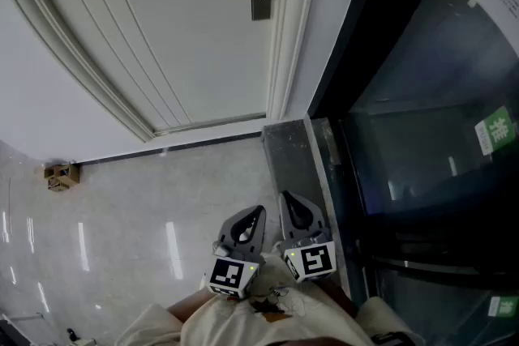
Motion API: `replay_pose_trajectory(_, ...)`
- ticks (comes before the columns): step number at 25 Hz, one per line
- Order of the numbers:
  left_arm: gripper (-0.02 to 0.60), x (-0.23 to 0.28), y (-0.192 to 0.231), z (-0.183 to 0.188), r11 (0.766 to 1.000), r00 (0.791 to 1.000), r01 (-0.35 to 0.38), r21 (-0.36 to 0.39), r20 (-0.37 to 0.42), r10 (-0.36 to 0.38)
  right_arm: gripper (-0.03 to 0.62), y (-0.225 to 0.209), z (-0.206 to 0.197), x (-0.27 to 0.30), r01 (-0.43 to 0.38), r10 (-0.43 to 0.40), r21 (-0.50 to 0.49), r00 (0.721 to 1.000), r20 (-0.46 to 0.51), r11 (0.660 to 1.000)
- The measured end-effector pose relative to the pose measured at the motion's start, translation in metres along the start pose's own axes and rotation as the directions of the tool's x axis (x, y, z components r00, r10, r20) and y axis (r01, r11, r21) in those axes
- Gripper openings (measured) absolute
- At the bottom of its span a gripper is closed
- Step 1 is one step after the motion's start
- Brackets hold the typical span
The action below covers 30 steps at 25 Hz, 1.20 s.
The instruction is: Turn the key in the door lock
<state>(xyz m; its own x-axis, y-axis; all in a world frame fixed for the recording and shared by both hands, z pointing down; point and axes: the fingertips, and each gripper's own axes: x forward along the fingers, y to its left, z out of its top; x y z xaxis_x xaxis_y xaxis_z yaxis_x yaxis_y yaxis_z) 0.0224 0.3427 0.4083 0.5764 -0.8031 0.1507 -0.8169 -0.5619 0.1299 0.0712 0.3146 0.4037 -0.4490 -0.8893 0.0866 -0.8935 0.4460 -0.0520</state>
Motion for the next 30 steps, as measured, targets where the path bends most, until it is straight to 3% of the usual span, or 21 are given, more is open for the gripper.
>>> replay_pose_trajectory(14, 0.006, 0.008, 0.001, 0.004, 0.999, 1.0, 0.01, -0.032, 0.001, -0.01, 0.006, 0.001, 0.002, 0.004, -0.01, 0.01, 0.026, 1.0, 0.0, 1.0)
replay_pose_trajectory(23, 0.006, -0.007, 0.067, 0.005, 0.997, 0.999, -0.038, -0.072, -0.002, 0.038, 0.007, 0.019, 0.004, 0.044, 0.021, -0.023, 0.036, 0.999, 0.032, 0.999)
replay_pose_trajectory(30, 0.006, 0.037, 0.096, 0.014, 0.996, 1.0, -0.004, -0.088, -0.001, 0.004, 0.008, -0.004, 0.003, 0.085, 0.065, -0.066, 0.033, 0.997, 0.025, 0.997)
